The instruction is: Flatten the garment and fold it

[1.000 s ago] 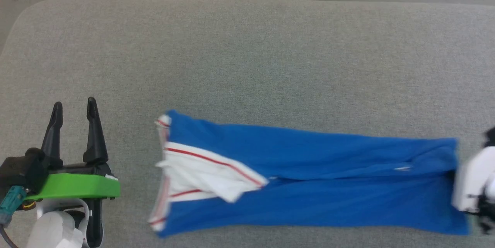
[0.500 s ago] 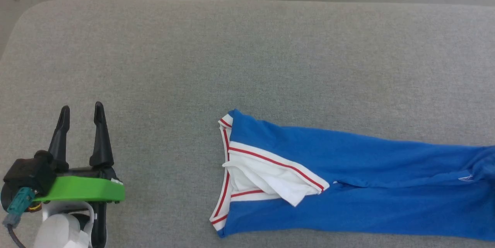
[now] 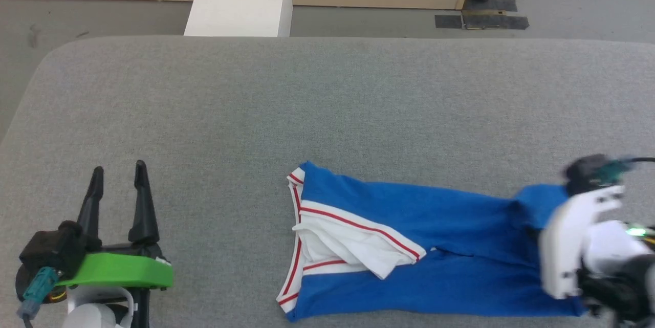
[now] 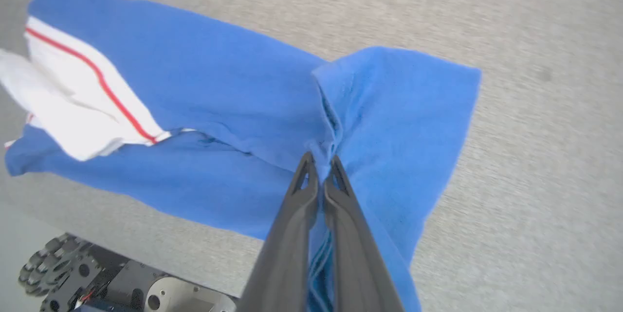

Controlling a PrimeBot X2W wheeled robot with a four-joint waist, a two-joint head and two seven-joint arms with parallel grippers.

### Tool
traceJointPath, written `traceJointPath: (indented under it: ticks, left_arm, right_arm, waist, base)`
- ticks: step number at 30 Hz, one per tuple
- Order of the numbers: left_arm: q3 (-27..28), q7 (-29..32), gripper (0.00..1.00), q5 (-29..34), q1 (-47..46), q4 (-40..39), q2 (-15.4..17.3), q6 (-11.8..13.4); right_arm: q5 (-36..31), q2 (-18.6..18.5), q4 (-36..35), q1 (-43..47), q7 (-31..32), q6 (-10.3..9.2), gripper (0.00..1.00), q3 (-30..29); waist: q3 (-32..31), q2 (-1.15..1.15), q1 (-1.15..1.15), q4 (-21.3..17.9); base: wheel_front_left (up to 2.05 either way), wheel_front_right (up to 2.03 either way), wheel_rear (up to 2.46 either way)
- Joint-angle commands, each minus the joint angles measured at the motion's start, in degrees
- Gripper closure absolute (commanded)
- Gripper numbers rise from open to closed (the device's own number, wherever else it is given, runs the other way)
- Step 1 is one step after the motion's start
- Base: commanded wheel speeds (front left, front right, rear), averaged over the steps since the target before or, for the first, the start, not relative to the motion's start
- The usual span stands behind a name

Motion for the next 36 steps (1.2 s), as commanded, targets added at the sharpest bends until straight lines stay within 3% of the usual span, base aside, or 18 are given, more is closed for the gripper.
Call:
traceJointPath:
  ticks: [1, 7, 13, 27, 28, 29, 30, 36]
  left_arm:
    - [0.02, -0.21, 0.0, 0.81, 0.5, 0.29, -0.56, -0.43]
    - [0.44, -0.21, 0.0, 0.74, 0.45, 0.84, -0.98, -0.79]
    - [0.62, -0.22, 0.0, 0.88, 0.29, 1.25, -1.41, -1.16]
    - [1.16, -0.22, 0.0, 0.94, -0.67, 2.41, -2.03, -1.96]
    - [1.21, -0.22, 0.0, 0.96, -0.68, 2.47, -2.05, -2.01]
    - [1.28, -0.22, 0.0, 0.98, -0.68, 2.54, -2.09, -2.06]
    - [1.32, -0.22, 0.0, 1.0, -0.67, 2.59, -2.13, -2.1]
    - [1.9, -0.22, 0.0, 1.27, -0.43, 2.99, -1.95, -2.27]
  right_arm:
    - [0.54, 1.72, 0.94, -1.59, -0.92, -0.06, 1.0, 1.96]
    - [2.52, 7.67, 7.55, -6.73, -6.15, -0.06, 1.0, 9.59]
    - [5.47, 11.14, 14.86, -11.29, -12.11, -0.06, 1.0, 17.24]
    - [15.32, 11.8, 30.72, -21.83, -22.93, -0.06, 1.0, 34.7]
    - [15.6, 11.8, 31.98, -22.06, -23.35, -0.06, 0.88, 35.37]
    - [15.47, 11.81, 33.48, -22.45, -23.67, -0.06, 0.24, 36.41]
    - [15.85, 11.81, 34.36, -22.65, -24.24, -0.06, 0.0, 36.91]
    - [20.75, 11.81, 33.6, -25.16, -32.15, -0.06, 0.0, 36.07]
  waist:
    - [0.0, 0.0, 0.0, 0.6]
    - [0.05, 0.0, 0.0, 2.12]
    - [0.12, 0.0, 0.0, 3.79]
    - [1.73, 0.0, 0.0, 6.38]
    - [1.77, 0.0, 0.0, 6.43]
    - [1.8, 0.0, 0.0, 6.43]
    - [1.78, 0.0, 0.0, 6.43]
    - [0.9, 0.0, 0.0, 5.09]
  base:
    - [0.0, 0.0, 0.0]
    - [0.0, 0.0, 0.0]
    - [0.0, 0.0, 0.0]
    - [0.0, 0.0, 0.0]
    - [0.0, 0.0, 0.0]
    - [0.0, 0.0, 0.0]
    - [0.0, 0.0, 0.0]
    - [0.0, 0.0, 0.0]
